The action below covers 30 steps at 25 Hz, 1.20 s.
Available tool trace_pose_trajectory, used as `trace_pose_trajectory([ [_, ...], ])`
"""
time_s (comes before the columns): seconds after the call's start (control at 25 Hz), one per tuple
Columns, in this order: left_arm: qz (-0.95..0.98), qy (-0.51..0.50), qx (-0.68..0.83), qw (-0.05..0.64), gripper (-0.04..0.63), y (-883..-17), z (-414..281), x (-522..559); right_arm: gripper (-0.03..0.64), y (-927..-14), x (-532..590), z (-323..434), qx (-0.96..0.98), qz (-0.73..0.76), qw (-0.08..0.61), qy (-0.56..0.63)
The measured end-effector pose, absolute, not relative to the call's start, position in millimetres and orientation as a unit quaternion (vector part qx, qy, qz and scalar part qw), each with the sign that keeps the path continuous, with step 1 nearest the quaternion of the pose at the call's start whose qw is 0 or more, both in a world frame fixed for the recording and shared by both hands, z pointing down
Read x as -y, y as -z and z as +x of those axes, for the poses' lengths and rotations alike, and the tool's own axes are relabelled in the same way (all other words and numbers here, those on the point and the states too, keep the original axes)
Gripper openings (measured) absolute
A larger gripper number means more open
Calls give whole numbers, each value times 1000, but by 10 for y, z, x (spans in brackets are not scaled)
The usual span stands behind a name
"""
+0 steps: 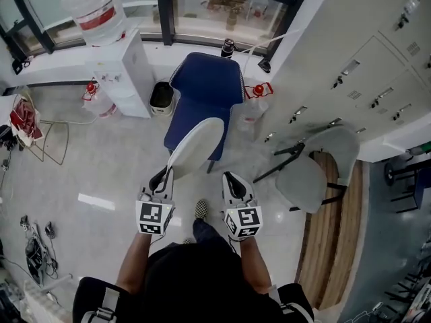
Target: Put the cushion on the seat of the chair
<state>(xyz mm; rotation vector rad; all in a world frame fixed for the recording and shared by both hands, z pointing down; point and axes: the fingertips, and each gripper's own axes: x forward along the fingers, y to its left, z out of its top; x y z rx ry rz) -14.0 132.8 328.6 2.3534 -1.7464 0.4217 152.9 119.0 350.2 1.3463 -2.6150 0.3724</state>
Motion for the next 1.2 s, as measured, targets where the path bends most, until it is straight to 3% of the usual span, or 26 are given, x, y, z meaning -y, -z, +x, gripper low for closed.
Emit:
trace_pose_trajectory([
  [1.2, 812, -208, 516, 174, 32, -4824, 520, 128, 41, -4793, -165, 2233, 833, 494, 123, -216],
])
